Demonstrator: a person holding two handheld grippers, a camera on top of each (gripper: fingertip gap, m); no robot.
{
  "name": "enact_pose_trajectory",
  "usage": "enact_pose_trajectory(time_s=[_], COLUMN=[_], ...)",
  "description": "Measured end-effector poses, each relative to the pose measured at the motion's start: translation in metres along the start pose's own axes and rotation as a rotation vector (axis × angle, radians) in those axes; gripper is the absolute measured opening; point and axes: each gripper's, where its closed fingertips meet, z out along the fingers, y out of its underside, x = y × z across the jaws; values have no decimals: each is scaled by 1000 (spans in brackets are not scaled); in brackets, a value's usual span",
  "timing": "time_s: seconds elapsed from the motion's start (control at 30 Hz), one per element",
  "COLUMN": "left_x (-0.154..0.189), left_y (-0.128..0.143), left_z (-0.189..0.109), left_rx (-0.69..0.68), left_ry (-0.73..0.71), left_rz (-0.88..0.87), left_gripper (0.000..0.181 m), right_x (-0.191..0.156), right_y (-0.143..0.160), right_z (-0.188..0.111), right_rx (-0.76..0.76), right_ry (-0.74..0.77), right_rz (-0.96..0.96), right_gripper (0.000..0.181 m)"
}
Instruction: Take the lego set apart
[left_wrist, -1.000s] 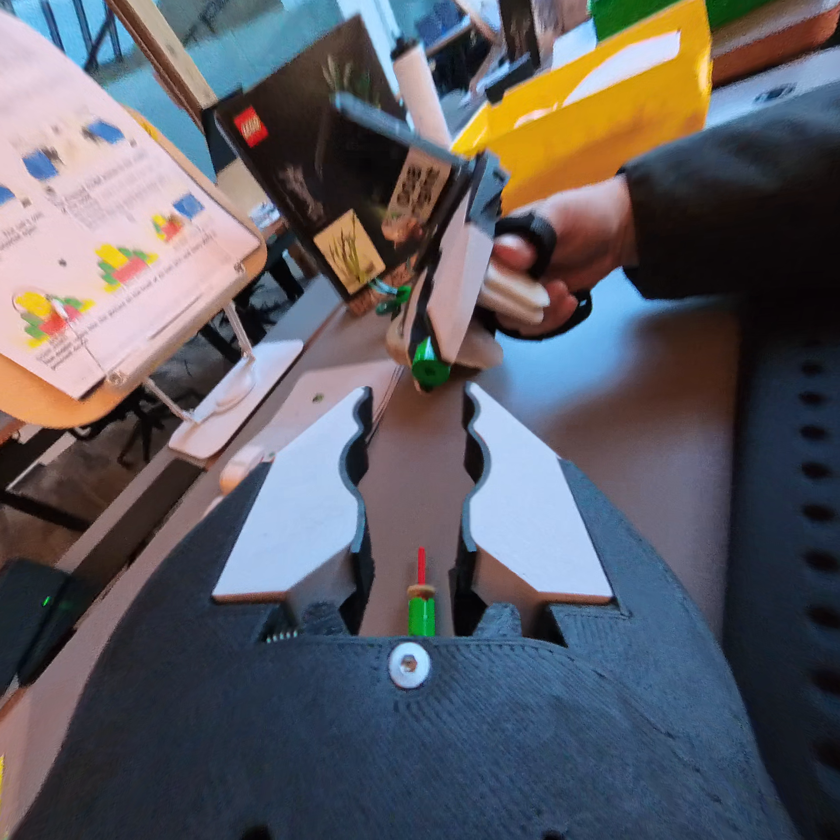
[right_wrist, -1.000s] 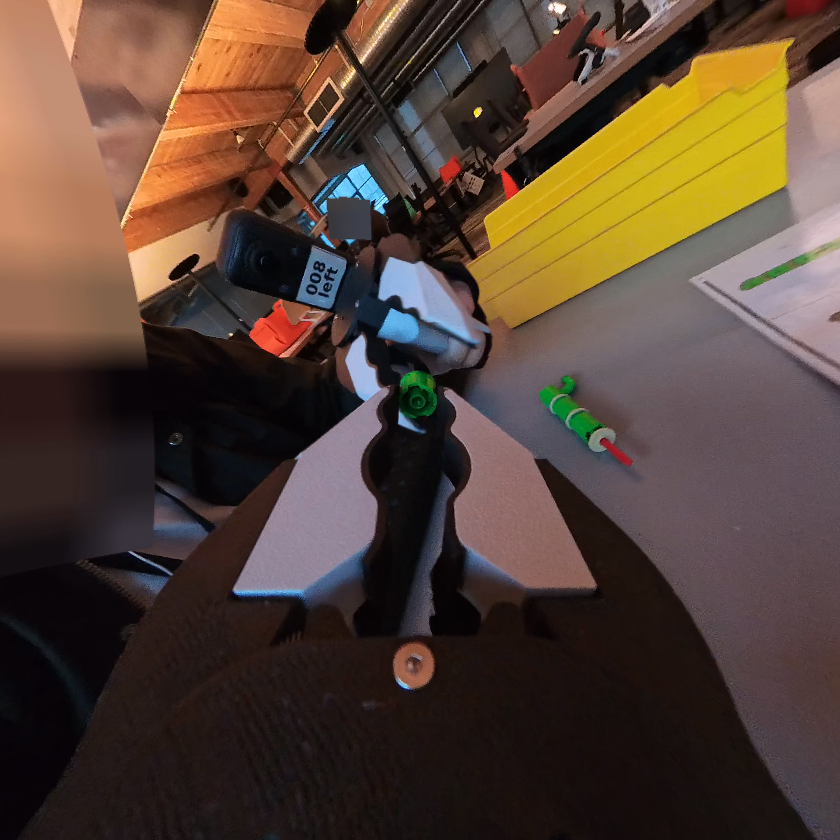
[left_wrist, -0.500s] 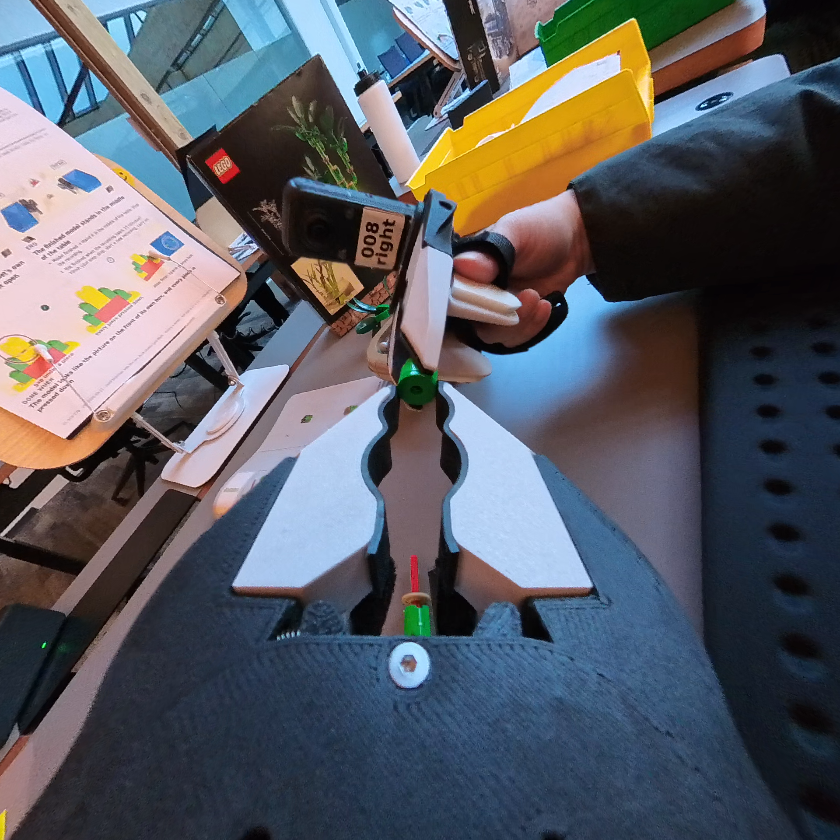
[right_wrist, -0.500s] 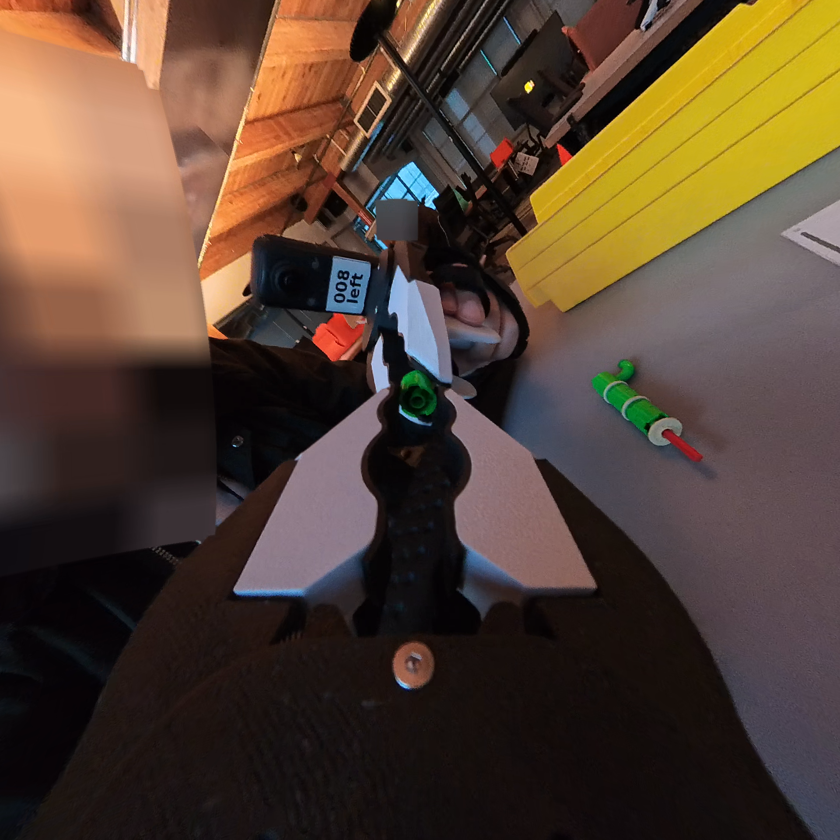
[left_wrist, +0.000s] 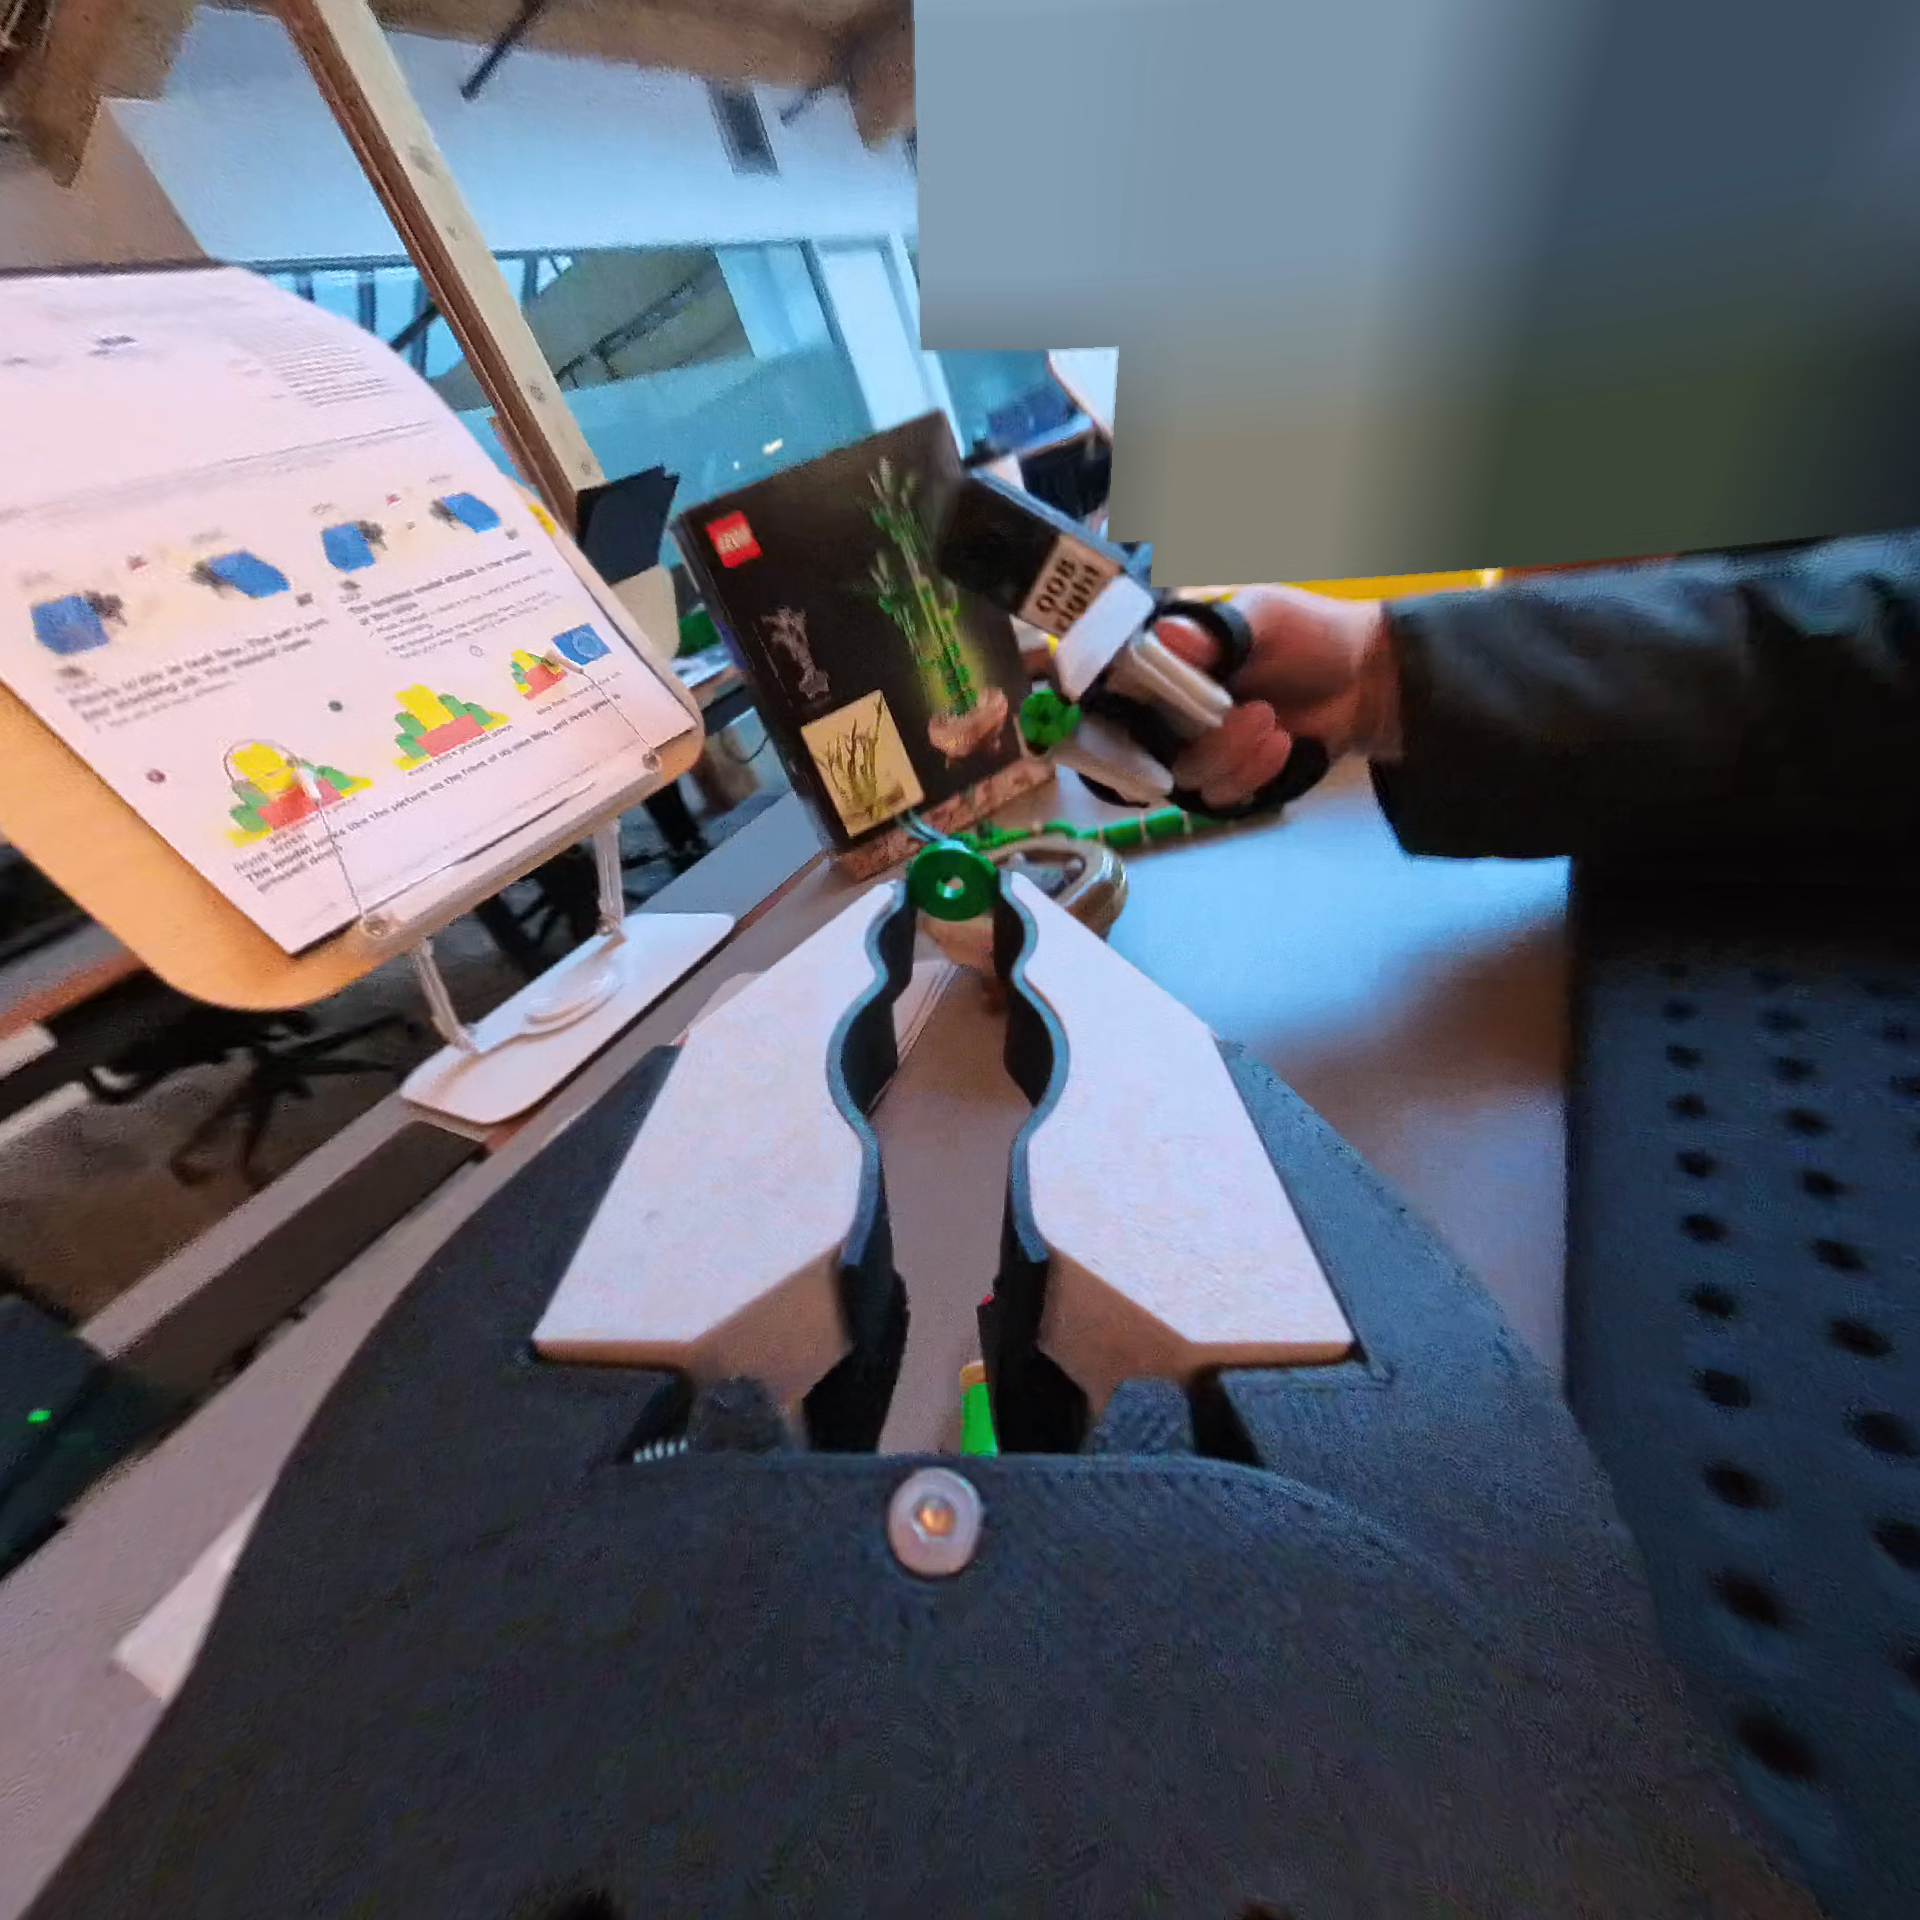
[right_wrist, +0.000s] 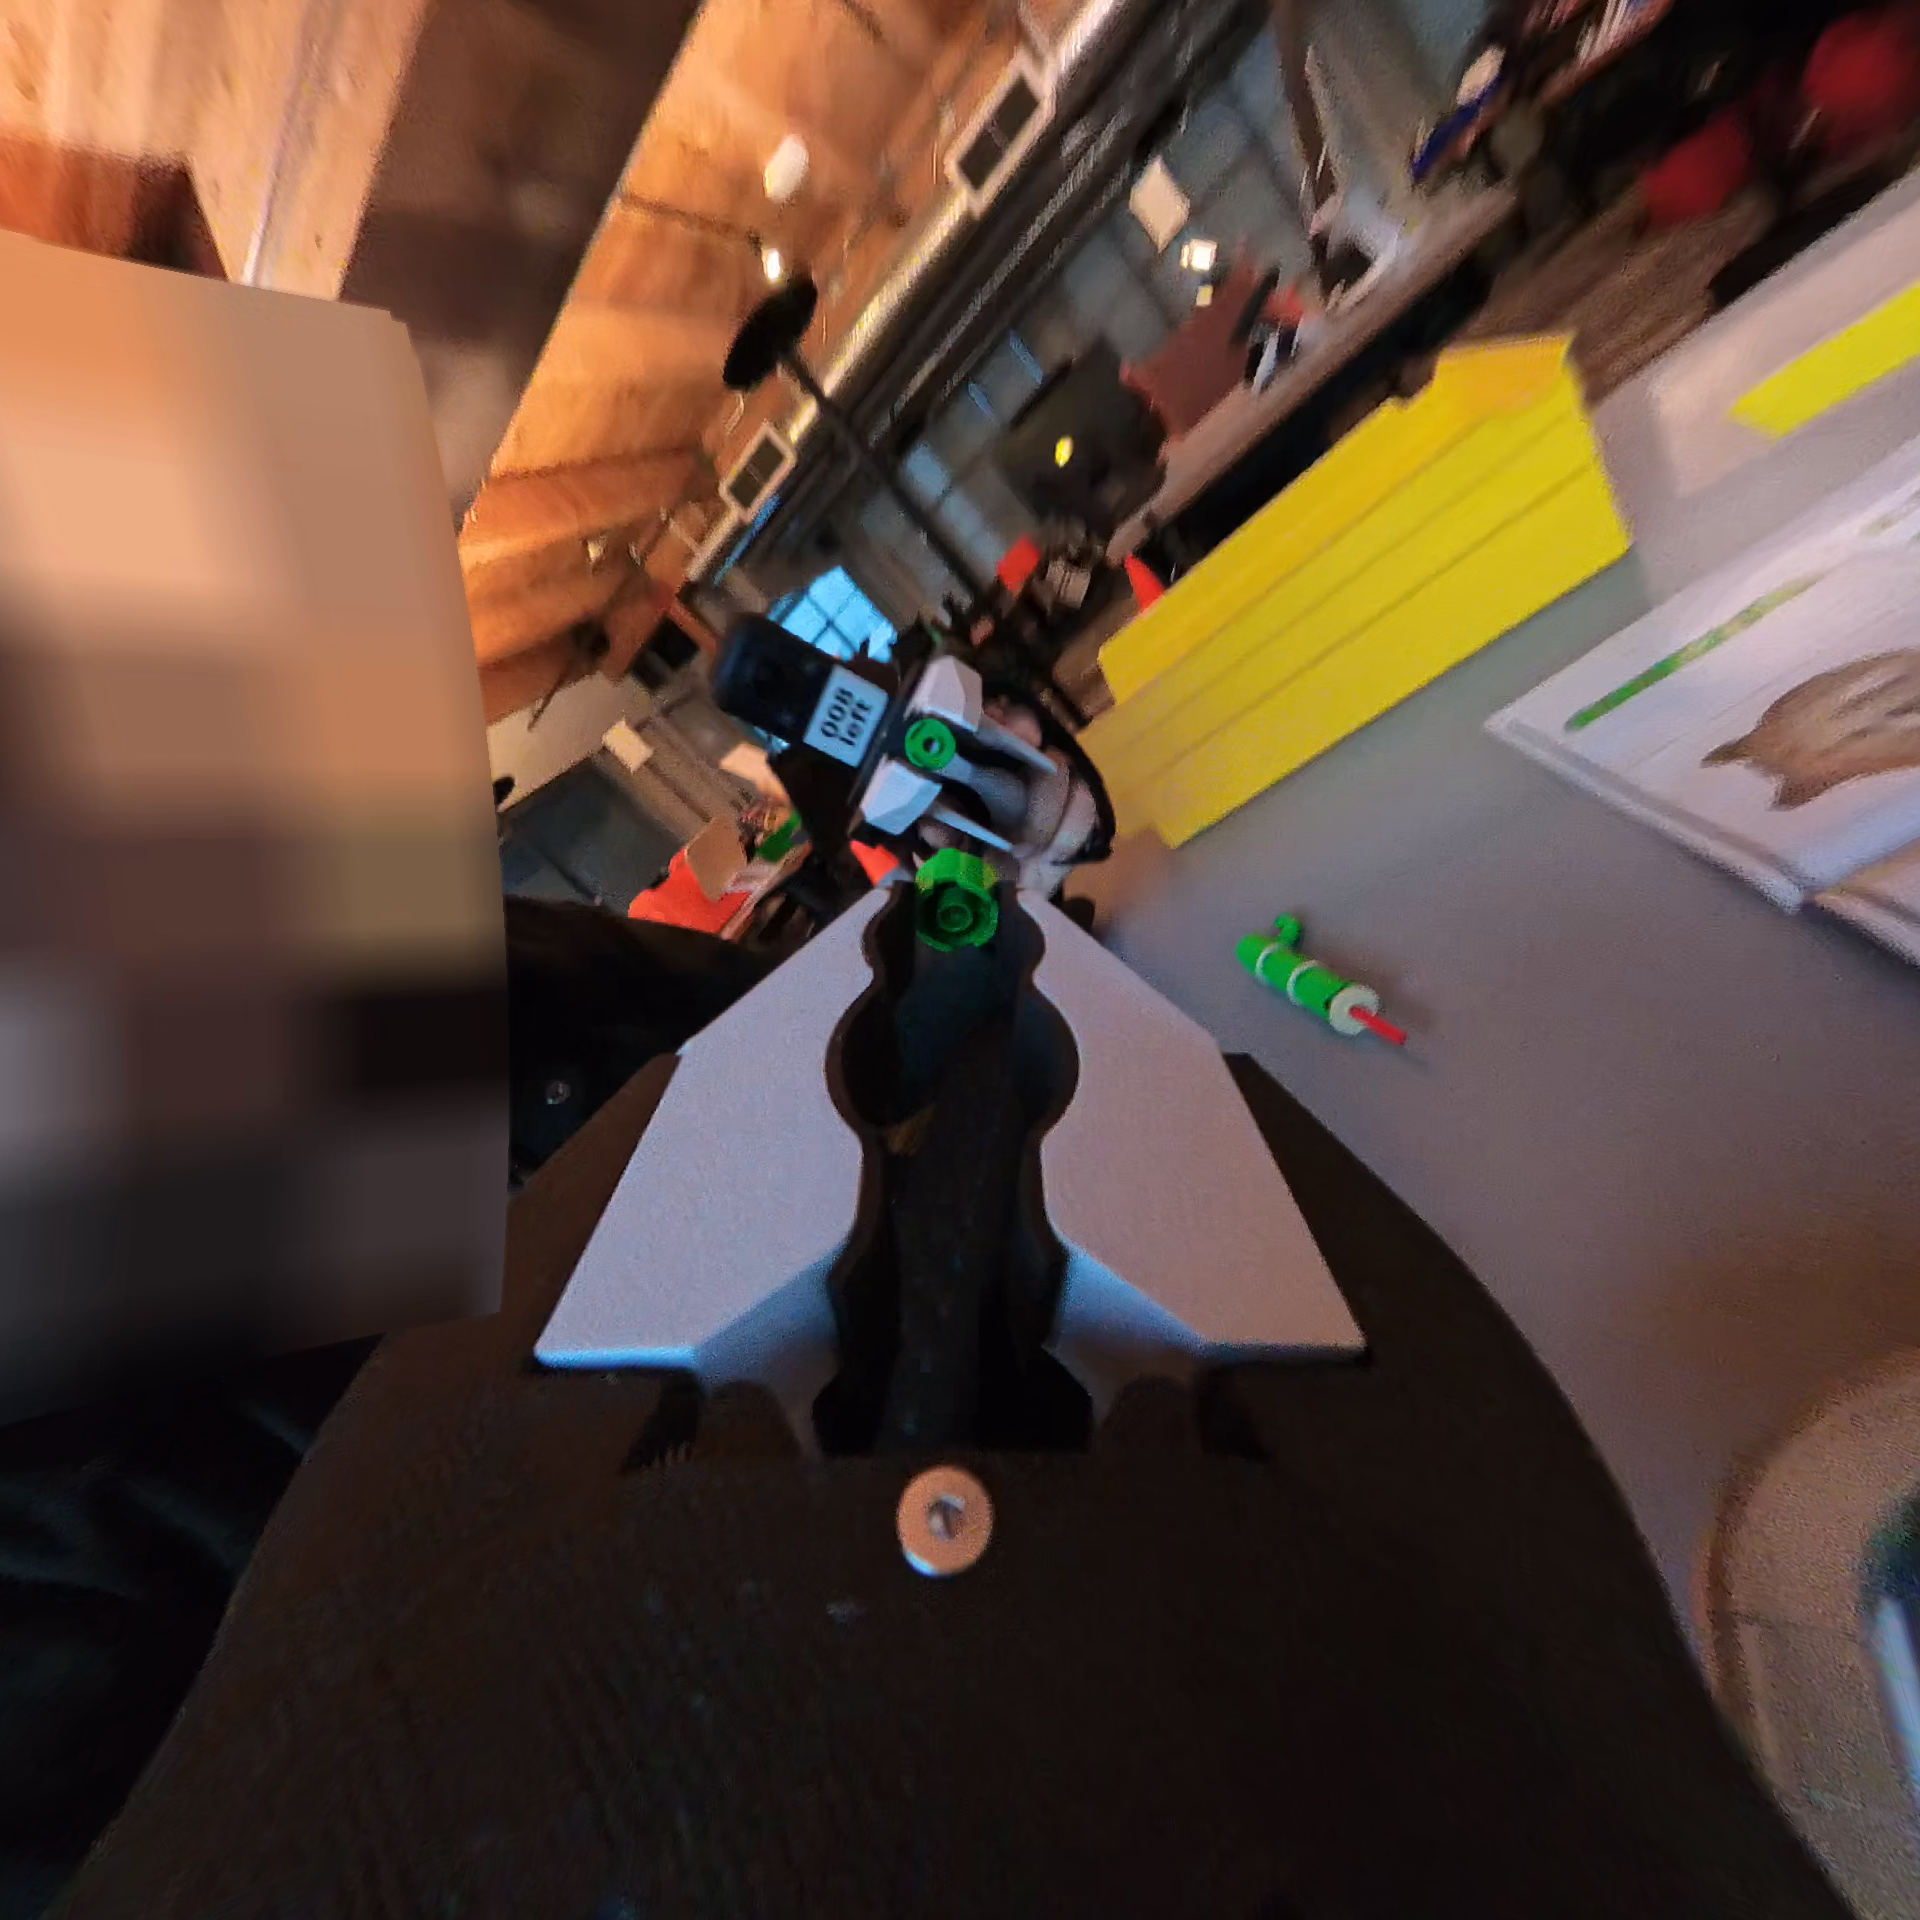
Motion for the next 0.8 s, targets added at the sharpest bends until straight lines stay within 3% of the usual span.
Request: enact_pose_trajectory(time_s=[0.13,0.27,0.37,0.47,0.63,0.67,0.7,0.77,0.8], left_x=[-7,-20,-31,-38,-47,-63,-93,-166,-189], left_y=[-1,1,-2,-22,-64,-61,-51,-11,17], left_z=[-5,-13,-24,-39,-80,-87,-97,-147,-178], left_rx=[15,-29,-36,76,383,349,243,-122,-344], left_ry=[-28,-194,-272,-282,-124,-202,-382,-833,-989], left_rz=[67,284,351,251,-74,-58,-25,-12,-68], left_gripper=[14,14,14,14,13,14,14,14,14], right_x=[-4,16,21,28,33,34,36,38,40], right_y=[6,18,17,16,16,17,17,19,20], right_z=[9,18,17,16,15,15,15,15,15], right_rx=[-53,-111,-87,-77,-72,-73,-75,-82,-86], right_ry=[3,102,105,125,145,151,156,168,177], right_rz=[-90,-92,-74,-67,-62,-58,-56,-54,-53], right_gripper=[15,15,14,14,14,14,14,14,14])
